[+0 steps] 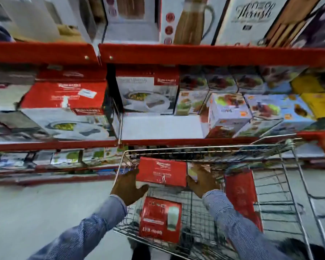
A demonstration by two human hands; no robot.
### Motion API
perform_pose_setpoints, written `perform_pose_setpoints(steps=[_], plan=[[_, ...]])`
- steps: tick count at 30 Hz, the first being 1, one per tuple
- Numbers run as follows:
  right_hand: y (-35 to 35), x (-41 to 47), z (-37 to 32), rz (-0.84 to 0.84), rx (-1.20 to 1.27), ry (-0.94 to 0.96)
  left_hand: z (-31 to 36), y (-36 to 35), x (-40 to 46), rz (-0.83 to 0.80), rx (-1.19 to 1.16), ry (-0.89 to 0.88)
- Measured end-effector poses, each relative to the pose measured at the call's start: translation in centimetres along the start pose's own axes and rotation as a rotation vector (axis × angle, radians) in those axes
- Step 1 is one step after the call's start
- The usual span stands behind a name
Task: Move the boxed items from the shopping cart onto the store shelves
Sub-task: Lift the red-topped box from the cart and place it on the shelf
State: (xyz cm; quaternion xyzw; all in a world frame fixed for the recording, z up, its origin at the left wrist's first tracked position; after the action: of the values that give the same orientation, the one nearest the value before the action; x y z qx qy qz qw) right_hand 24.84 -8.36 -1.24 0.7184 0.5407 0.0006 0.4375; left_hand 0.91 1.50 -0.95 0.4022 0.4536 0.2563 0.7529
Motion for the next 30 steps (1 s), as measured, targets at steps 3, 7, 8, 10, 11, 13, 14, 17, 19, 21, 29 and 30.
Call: perform_pose_setpoints(steps=[3,7,8,10,11,13,14,17,19,21,29,30], plan=[[-2.5,1.7,2.3,-0.032,0.226,-0.233,-0.7,-2.5,2.6,-0.14,-0.181,0.138],[-5.5,4.6,6.0,-0.062,0.325,-0.338,-0.5,-4.5,5.3,-0.281,-0.532,0.267],[-6.1,5.1,6.6,-0.087,0.306,-0.343,-0.7,-4.9,5.8,-0.297,-0.569,0.293],[-6.8,5.7,7.3,-0.096,0.353,-0.351,-1.9,-6.7,7.1,-0.255,-0.592,0.357],[-6.9,5.6,7.1,-0.074,0.39,-0.352,-2.9,-8.2,8.1,-0.224,-0.596,0.378],[-7.0,5.5,6.9,-0.055,0.451,-0.354,-4.5,-10.4,9.3,-0.208,-0.631,0.402],[-7.0,5.4,7.2,-0.06,0.468,-0.348,-3.9,-9.4,8.6,-0.19,-0.635,0.407],[-5.8,4.1,5.7,0.066,0.567,-0.299,-3.7,-7.4,7.2,-0.143,-0.705,0.413],[-4.5,3.1,4.7,0.151,0.602,-0.257,-3.5,-5.7,6.2,-0.1,-0.762,0.395],[-3.0,2.4,3.6,0.25,0.622,-0.203,-3.1,-3.7,5.2,-0.051,-0.832,0.359],[5.0,-0.4,-4.0,0.44,0.702,0.016,-0.7,7.0,-0.6,0.368,-0.903,0.294],[6.0,-0.7,-5.1,0.468,0.7,0.052,-0.4,8.4,-1.2,0.42,-0.92,0.287]])
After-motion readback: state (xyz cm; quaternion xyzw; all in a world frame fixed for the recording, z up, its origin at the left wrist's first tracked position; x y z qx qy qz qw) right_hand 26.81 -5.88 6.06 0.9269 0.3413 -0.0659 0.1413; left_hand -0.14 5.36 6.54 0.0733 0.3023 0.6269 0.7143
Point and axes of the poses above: each hand's wrist, its own x-axis towards the middle knuckle, its own y-axis out of the back of the hand, z = x × y, the point moved 2 cm from there along x, towards the middle knuckle, and after that the axes turned 13 degrees about x, right-handed, at the moved point
